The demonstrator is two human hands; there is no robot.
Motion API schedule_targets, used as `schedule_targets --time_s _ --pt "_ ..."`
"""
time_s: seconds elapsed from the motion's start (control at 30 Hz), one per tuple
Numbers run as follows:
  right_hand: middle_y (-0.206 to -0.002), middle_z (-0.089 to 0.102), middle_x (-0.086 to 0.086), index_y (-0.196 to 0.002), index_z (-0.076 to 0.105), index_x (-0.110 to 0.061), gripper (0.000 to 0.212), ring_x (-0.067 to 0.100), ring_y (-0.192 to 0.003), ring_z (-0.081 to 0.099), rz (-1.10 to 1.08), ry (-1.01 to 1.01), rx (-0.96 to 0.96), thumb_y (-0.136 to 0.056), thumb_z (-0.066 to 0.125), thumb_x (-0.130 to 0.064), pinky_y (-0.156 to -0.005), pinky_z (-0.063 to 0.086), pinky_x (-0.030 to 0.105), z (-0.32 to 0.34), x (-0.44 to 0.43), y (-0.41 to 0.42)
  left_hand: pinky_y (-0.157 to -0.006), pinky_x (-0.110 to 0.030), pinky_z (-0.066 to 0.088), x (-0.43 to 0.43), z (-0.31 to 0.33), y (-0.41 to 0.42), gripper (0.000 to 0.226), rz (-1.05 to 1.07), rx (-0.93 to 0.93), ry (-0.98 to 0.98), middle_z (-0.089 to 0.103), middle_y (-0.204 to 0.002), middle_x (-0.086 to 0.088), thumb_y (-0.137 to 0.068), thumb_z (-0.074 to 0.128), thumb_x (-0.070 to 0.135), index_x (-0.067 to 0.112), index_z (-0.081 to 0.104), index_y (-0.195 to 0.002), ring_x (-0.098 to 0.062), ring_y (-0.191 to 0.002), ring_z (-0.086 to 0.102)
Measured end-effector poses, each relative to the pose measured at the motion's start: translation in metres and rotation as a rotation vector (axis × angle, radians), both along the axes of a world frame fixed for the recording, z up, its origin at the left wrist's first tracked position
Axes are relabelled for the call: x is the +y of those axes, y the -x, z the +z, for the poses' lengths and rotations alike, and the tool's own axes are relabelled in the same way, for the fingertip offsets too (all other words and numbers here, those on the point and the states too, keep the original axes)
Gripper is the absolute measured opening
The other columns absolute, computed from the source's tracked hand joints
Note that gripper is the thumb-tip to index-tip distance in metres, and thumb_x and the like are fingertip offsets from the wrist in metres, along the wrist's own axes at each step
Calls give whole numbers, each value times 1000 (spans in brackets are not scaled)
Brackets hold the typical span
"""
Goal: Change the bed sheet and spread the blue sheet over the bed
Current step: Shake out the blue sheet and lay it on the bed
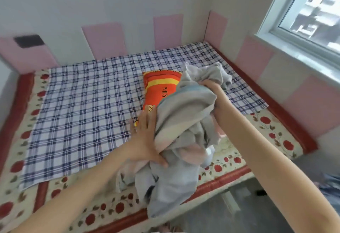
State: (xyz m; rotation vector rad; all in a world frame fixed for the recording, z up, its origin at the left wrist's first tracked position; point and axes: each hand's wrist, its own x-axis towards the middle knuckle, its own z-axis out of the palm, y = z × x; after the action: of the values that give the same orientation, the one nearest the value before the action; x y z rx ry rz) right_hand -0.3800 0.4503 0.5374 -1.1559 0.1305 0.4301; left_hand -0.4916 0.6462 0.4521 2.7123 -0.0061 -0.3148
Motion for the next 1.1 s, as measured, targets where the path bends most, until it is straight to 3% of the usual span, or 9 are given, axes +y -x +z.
schedule_targets --time_s 0.23,0.3,0.4,0.53,0.67,0.83,0.9,1.0,1.1 --pt "-52 61 0 -51 67 -14 52 8 -47 60 395 90 -66 -94 41 -2 -48 49 17 18 22 4 -117 -49 -4 -47 -19 -33 114 307 -418 421 4 -159 -7 -68 40 80 12 1 -152 -27 -147 -4" --pt "-55 65 -2 -49 70 -14 54 6 -52 63 482 170 -108 -91 40 4 -52 51 16 25 14 5 -107 -43 33 -46 -16 -45 74 274 -453 510 56 -124 -4 -76 50 63 11 50 -129 -28 -125 47" --pt "-84 72 6 -85 74 -10 21 17 -83 69 470 287 -188 -85 55 -3 -76 55 25 40 -19 3 -81 -35 52 -34 -29 -56 40 234 -334 454 68 -102 0 -71 60 44 30 61 -109 -22 -97 64" --pt "-119 54 -9 -125 55 -18 56 8 -118 46 75 1149 -1002 -74 71 -34 -103 30 25 29 -60 -6 -62 -33 41 -29 -19 -71 20 288 -336 312 58 -69 2 -81 46 35 18 54 -73 -26 -72 59" --pt "-141 37 2 -131 46 -24 58 27 -133 32 206 1339 -1662 -77 64 -33 -112 20 54 -36 -68 29 -58 -30 39 -20 15 -83 13 425 -339 311 59 -74 -6 -84 58 21 14 52 -75 -22 -68 56" --pt "-140 48 -10 -125 58 -32 34 9 -123 49 958 1665 -897 -91 57 -34 -110 35 28 -70 -96 61 -55 -30 34 1 15 -85 13 281 -539 -33 66 -80 -7 -88 53 24 13 59 -87 -30 -72 62" --pt "-109 67 -9 -105 69 -23 33 6 -90 62 659 1531 -678 -87 54 -46 -85 52 23 -50 -95 59 -54 -29 37 1 10 -81 22 181 -592 -116 68 -87 -3 -88 53 23 19 62 -108 -27 -73 65" --pt "-134 50 -4 -133 44 -22 85 11 -118 50 214 1204 -737 -62 71 -59 -102 40 31 -25 -76 38 -54 -30 36 -17 8 -76 27 18 -638 -278 66 -94 -2 -87 54 12 15 61 -113 -26 -80 65" --pt "-158 6 1 -147 -17 -32 147 19 -143 12 556 1218 -660 -47 89 -47 -114 20 41 -30 -27 32 -48 -28 35 -47 17 -70 23 -151 -683 -269 67 -88 -4 -78 63 7 11 66 -101 -26 -77 65"
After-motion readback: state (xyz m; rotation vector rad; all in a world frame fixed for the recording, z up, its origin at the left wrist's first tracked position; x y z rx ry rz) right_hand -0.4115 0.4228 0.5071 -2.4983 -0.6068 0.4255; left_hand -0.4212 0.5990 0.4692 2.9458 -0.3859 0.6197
